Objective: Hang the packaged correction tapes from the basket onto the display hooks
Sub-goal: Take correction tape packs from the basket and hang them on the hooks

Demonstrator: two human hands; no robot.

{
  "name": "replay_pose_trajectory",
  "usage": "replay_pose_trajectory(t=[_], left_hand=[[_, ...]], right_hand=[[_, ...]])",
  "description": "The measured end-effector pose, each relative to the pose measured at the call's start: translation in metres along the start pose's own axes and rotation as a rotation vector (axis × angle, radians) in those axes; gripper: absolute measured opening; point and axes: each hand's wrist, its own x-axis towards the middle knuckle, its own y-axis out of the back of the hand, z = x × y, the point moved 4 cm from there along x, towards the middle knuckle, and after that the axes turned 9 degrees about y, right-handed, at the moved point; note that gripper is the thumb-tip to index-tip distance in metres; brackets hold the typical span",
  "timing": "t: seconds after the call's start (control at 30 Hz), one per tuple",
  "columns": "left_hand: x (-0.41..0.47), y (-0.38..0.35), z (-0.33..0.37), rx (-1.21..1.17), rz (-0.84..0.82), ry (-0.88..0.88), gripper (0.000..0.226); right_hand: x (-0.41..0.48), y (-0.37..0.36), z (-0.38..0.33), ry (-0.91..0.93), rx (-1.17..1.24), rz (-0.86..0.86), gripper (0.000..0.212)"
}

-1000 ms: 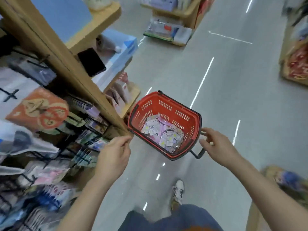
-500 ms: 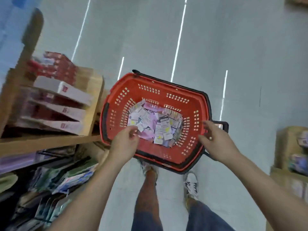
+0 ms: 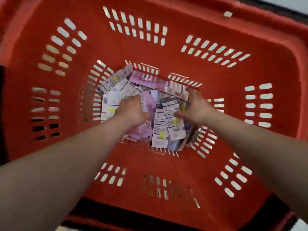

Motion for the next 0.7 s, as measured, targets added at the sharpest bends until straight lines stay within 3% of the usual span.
replay_pose_trajectory(t=[0.2,0.37,0.47,0.6,0.7], left_hand=[[0.054,-0.03,0.0,-0.126,-0.015,0.138,0.103],[0.055,-0.037,0.008,-0.331,-0.041,0.135,0.089],[0.049,-0.037,0.017,-0.399,-0.04,0.091,0.087],[0.043,-0.03,0.016,-0.483,0.006,0.075,0.053],[0.031,-0.014,0.004,-0.544,0.058,0.09,0.069]], right_hand=[[0.055,-0.031,0.019,-0.03,-0.098,-0.007,0.146],[0.057,-0.041,0.018,-0.081,-0.217,-0.005,0.134],[0.063,-0.036,0.016,-0.072,-0.183,-0.006,0.118],[0.061,-0.033,0.014,-0.015,0.04,0.08,0.076],[0.05,-0.03,0.015,-0.018,0.224,0.231,0.047]])
